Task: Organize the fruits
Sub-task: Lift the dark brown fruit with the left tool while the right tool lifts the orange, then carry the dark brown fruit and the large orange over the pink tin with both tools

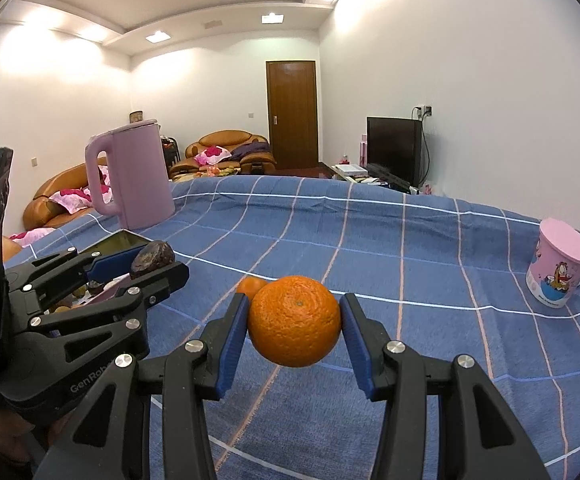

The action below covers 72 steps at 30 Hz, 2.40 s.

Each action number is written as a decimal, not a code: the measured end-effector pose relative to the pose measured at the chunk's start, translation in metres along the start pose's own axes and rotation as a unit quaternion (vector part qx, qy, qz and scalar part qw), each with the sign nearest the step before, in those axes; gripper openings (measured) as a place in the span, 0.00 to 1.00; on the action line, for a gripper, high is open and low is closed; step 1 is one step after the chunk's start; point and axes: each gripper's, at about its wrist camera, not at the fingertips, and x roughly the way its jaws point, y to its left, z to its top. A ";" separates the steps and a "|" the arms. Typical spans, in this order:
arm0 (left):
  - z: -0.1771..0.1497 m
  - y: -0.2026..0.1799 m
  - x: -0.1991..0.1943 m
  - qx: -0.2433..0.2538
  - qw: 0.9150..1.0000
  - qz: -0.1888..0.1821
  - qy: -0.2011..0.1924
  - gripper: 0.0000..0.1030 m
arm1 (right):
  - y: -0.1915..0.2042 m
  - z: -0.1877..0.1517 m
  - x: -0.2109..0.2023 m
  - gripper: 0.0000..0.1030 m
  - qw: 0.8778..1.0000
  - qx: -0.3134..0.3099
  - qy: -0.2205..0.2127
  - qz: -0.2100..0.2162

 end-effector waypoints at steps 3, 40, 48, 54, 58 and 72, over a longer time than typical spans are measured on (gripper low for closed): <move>0.000 0.000 -0.002 -0.002 1.000 0.002 -0.004 0.37 | 0.001 -0.001 -0.002 0.47 1.000 -0.002 -0.004 -0.001; -0.003 0.007 -0.019 -0.016 0.999 0.026 -0.035 0.37 | 0.007 -0.002 -0.017 0.47 0.999 -0.019 -0.039 0.002; -0.005 0.015 -0.022 -0.020 0.999 0.020 -0.023 0.37 | 0.020 0.005 -0.009 0.47 0.999 -0.027 -0.025 0.019; -0.004 0.035 -0.027 -0.034 0.999 0.036 -0.013 0.37 | 0.035 0.022 0.001 0.47 0.998 -0.030 -0.019 0.045; -0.004 0.056 -0.028 -0.049 0.997 0.052 -0.003 0.37 | 0.049 0.031 0.008 0.47 0.997 -0.034 -0.018 0.065; -0.012 0.130 -0.020 -0.093 0.989 0.109 0.031 0.37 | 0.113 0.044 0.046 0.47 0.990 -0.062 0.001 0.127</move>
